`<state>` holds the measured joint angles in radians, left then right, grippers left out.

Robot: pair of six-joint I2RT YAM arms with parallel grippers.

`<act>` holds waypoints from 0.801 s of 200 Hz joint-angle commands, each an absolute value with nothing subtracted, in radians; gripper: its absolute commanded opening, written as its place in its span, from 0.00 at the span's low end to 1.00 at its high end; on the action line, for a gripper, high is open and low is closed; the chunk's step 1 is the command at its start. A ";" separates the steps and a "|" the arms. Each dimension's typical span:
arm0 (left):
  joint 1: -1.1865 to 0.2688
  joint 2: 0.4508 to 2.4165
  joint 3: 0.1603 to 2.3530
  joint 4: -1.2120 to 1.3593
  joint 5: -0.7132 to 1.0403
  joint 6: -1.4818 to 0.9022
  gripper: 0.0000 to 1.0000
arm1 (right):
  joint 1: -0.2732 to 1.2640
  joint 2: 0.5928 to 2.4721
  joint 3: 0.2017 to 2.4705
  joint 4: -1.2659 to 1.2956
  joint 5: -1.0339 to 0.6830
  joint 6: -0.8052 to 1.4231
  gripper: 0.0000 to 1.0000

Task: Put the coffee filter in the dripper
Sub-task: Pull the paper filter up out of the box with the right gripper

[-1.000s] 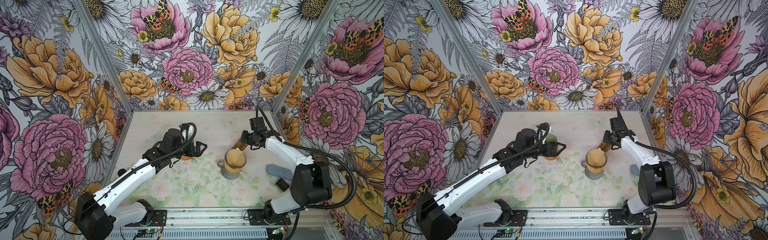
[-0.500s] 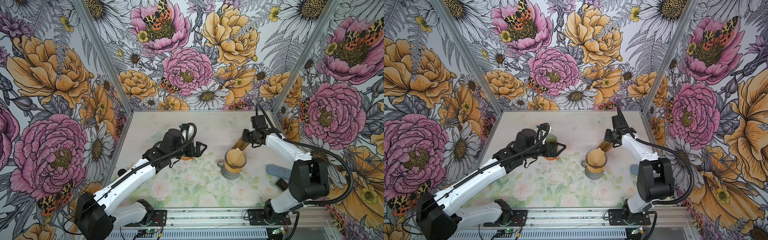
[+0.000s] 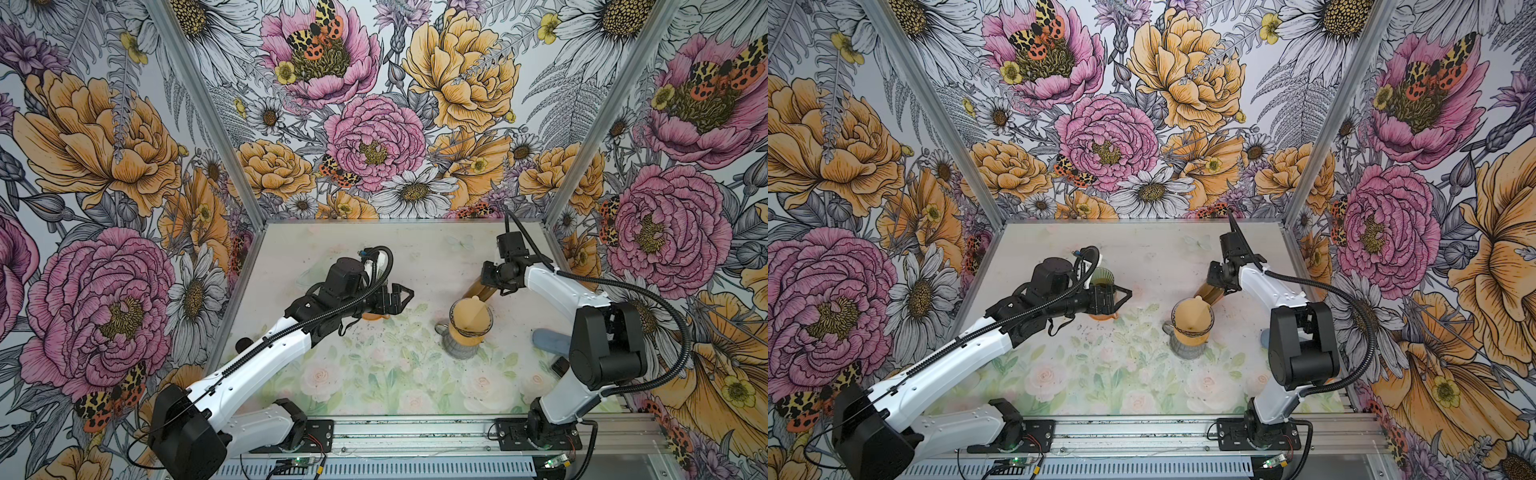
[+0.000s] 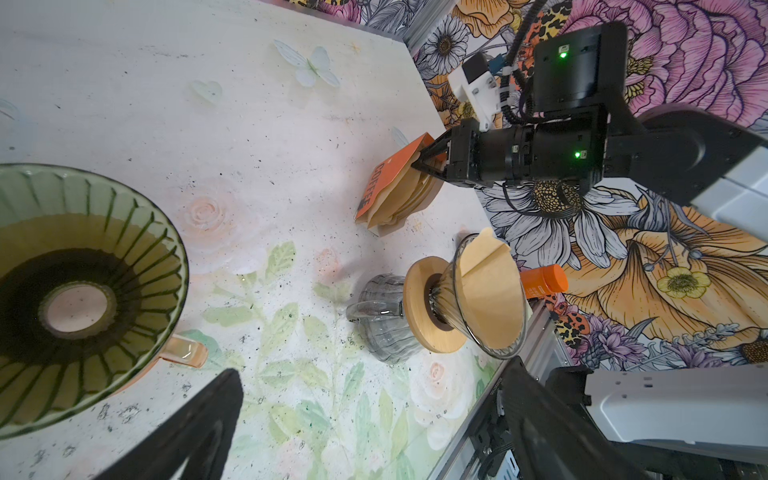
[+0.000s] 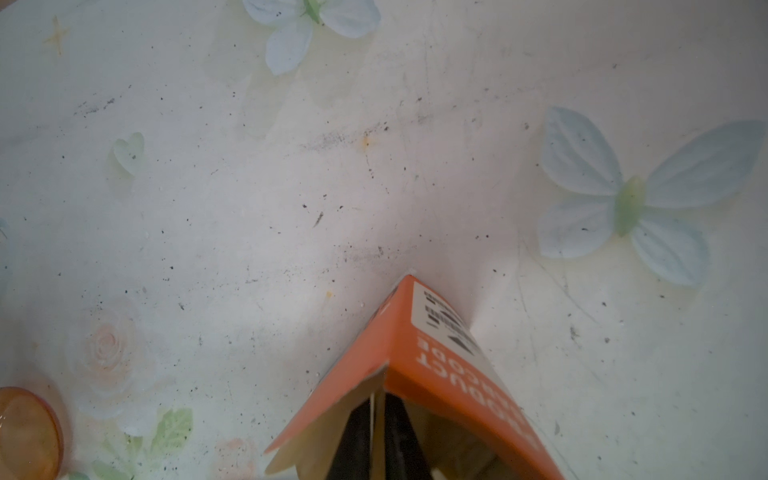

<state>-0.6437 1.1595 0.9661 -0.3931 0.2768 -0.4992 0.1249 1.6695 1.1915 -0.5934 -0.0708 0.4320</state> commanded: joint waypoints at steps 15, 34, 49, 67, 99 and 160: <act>-0.636 1.141 0.964 -0.399 0.258 -0.508 0.99 | 0.120 1.704 1.241 -0.579 -0.028 0.408 0.05; -0.633 1.135 0.959 -0.399 0.257 -0.509 0.99 | 0.107 1.710 1.259 -0.580 -0.017 0.397 0.03; -0.632 1.133 0.956 -0.399 0.256 -0.511 0.99 | 0.087 1.723 1.278 -0.582 -0.024 0.395 0.02; -0.631 1.132 0.955 -0.398 0.255 -0.512 0.99 | 0.062 1.746 1.303 -0.581 -0.038 0.386 0.02; -0.627 1.130 0.954 -0.400 0.252 -0.515 0.99 | 0.038 1.789 1.353 -0.593 -0.022 0.371 0.01; -0.619 1.121 0.948 -0.403 0.249 -0.522 0.99 | 0.057 1.796 1.391 -0.605 -0.054 0.368 0.01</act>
